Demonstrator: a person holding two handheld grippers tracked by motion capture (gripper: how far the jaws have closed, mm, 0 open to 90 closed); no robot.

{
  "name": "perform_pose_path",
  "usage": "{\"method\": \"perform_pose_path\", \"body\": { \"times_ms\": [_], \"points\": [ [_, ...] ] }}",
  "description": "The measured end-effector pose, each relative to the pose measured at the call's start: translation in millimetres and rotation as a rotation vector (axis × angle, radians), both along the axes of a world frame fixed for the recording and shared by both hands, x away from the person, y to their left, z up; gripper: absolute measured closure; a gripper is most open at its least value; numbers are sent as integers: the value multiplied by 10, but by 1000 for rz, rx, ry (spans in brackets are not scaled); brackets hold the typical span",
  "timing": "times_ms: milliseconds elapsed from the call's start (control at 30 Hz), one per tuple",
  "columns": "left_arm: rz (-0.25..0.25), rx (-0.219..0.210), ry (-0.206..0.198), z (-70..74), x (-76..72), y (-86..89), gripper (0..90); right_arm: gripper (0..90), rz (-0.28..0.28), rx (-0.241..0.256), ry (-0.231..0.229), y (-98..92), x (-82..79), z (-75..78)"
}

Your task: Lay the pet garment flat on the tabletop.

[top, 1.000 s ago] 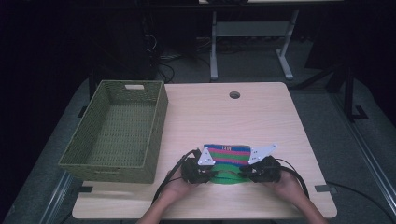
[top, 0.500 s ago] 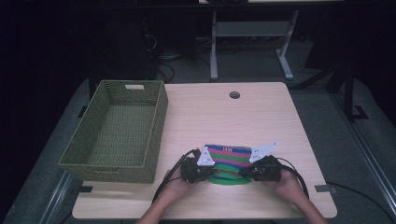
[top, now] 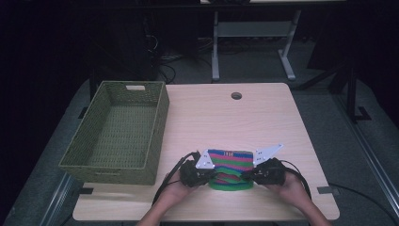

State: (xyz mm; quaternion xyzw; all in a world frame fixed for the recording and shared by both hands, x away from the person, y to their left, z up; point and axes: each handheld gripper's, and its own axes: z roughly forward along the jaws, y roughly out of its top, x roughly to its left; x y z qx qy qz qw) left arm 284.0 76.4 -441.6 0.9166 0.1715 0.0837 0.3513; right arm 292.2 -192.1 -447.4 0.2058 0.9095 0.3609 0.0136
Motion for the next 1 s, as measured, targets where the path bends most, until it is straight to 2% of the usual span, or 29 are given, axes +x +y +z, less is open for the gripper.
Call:
{"method": "perform_pose_path", "body": {
  "times_ms": [33, 267, 300, 367, 400, 500, 600, 667, 800, 1000],
  "points": [
    [-1, -8, 0, 5, -11, 10, 836, 844, -1, 13, 10, 1, -12, 13],
    [-11, -19, 6, 56, -68, 85, 836, 844, 15, 29, 0, 6, -82, 81],
    [-6, -33, 7, 55, -75, 86, 836, 844, 12, 39, 9, 13, -97, 93],
    [-17, -23, 8, 77, -82, 108, 836, 845, 14, 43, 7, 22, -116, 115],
    [-17, -25, 5, 80, -86, 112, 836, 844, 22, 39, -10, 17, -111, 121],
    [-18, -40, 2, 96, -105, 126, 835, 844, 21, 51, -4, 26, -133, 156],
    [-18, -52, -3, 117, -118, 137, 835, 845, 25, 49, -18, 23, -138, 186],
    [-24, -49, -3, 139, -120, 144, 835, 845, 20, 60, -3, 27, -150, 210],
    [-33, -56, -12, 195, -135, 146, 835, 845, 29, 61, -19, 22, -154, 251],
    [-37, -70, -14, 256, -105, 145, 835, 845, 27, 75, -16, 29, -145, 331]
  ]
}}
